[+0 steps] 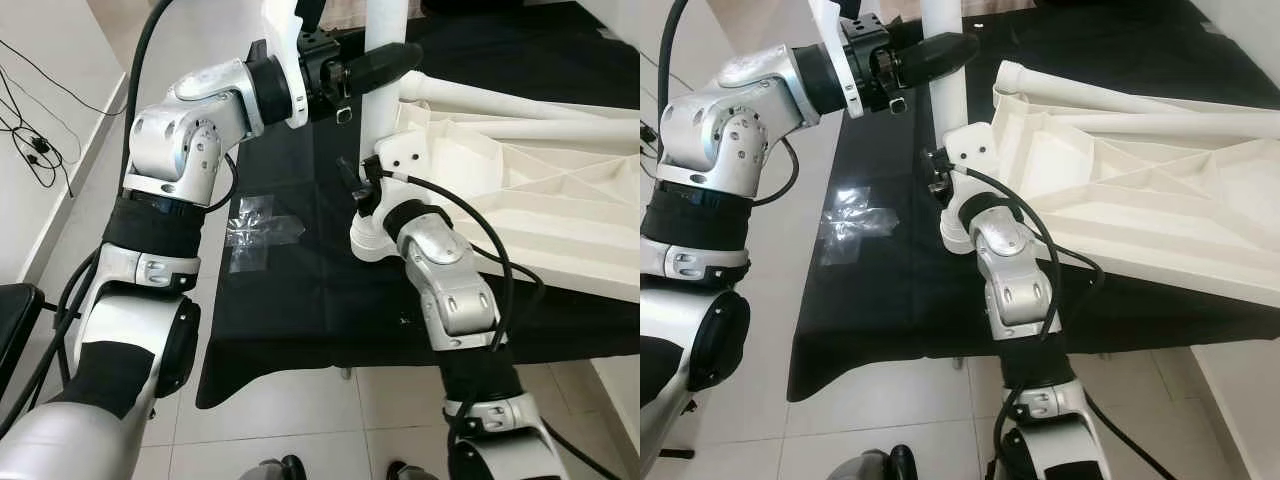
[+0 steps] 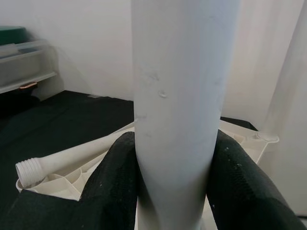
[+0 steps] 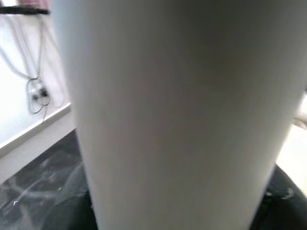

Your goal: Building children table

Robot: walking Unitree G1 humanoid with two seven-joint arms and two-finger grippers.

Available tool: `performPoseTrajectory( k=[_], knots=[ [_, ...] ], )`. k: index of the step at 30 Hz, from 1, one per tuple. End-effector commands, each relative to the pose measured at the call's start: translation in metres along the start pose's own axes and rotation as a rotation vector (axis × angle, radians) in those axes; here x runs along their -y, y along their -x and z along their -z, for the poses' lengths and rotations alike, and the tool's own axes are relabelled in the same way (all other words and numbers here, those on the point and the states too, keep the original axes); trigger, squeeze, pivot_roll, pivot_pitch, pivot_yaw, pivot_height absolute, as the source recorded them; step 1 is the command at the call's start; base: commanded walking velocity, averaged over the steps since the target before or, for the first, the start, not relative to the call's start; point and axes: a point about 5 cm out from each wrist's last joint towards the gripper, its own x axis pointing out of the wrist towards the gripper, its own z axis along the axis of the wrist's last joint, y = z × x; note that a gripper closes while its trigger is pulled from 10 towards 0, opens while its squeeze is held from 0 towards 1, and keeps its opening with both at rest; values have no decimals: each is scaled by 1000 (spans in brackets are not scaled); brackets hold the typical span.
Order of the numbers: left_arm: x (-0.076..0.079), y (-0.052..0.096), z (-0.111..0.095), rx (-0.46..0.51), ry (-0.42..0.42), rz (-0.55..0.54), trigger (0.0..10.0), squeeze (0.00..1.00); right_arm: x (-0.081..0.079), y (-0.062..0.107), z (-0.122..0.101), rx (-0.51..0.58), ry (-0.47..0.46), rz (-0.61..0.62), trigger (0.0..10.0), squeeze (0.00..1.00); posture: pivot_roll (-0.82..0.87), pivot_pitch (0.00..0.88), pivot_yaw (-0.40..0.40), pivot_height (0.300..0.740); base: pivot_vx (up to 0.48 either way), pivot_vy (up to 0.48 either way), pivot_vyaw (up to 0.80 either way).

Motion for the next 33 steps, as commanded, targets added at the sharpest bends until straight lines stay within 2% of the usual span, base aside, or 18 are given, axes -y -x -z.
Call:
performPoseTrajectory(
  k=[1, 2, 3, 5, 9, 10, 13, 15, 16, 17, 21, 28, 29, 30, 32, 33],
  knots=[
    [4, 2, 2, -9, 8, 37, 0, 0, 4, -6, -3, 13, -25, -151, 10000, 1000, -26, 213, 67, 740, 0, 0, 0],
    [5, 2, 3, -11, 8, 42, 0, 0, 10, -10, -8, 32, -9, -256, 10000, 1000, -19, 210, 67, 740, 0, 0, 0],
    [5, 2, 3, -11, 8, 42, 0, 0, 10, -10, -8, 32, -9, -256, 10000, 1000, -19, 210, 67, 740, 0, 0, 0],
    [6, 2, 3, -15, 7, 48, 0, 0, 20, -12, -13, 43, 16, -384, 10000, 1000, -14, 208, 67, 740, 0, 0, 0],
    [7, 1, 3, -17, 7, 52, 0, 0, 25, -14, -15, 35, 23, -480, 10000, 1000, -7, 207, 69, 740, 0, 0, 0],
    [8, 1, 2, -19, 7, 56, 0, 0, 29, -15, -16, 21, 19, -537, 10000, 0, 4, 208, 71, 740, 0, 0, 0],
    [9, 0, 1, -23, 10, 68, 0, 0, 33, -18, -21, 15, -58, -720, 10000, 0, 13, 216, 76, 740, 0, 0, 0],
    [9, 0, 1, -23, 10, 68, 0, 0, 33, -18, -21, 15, -58, -720, 10000, 0, 13, 216, 76, 740, 0, 0, 0],
    [9, 0, 1, -24, 11, 69, 0, 0, 34, -19, -22, 22, -77, -736, 4353, 0, 14, 218, 78, 740, 0, 0, 0],
    [10, -1, 1, -25, 12, 71, 0, 0, 34, -20, -23, 32, -96, -759, 0, 0, 17, 223, 80, 740, 0, 0, 0],
    [11, -1, 1, -25, 13, 77, 0, 0, 33, -19, -24, 31, -112, -834, 0, 0, 18, 226, 83, 740, 0, 0, 0],
    [11, -2, 0, -23, 13, 77, 0, 0, 34, -21, -26, 42, -107, -846, 0, 0, 13, 226, 85, 740, 0, 0, 0],
    [11, -3, 0, -24, 9, 73, 9059, 0, 35, -22, -25, 41, -101, -838, 0, 0, 11, 226, 86, 740, 0, 0, 0],
    [10, -3, 0, -21, -5, 55, 10000, 0, 35, -23, -25, 40, -97, -839, 0, 0, 9, 225, 86, 740, 0, 0, 0],
    [10, -3, 0, -21, -5, 55, 10000, 0, 35, -23, -25, 40, -97, -839, 0, 0, 9, 225, 86, 740, 0, 0, 0],
    [9, -4, 0, -17, -16, 45, 10000, 1000, 36, -24, -23, 42, -91, -829, 0, 0, 5, 224, 87, 740, 0, 0, 0]
  ],
)
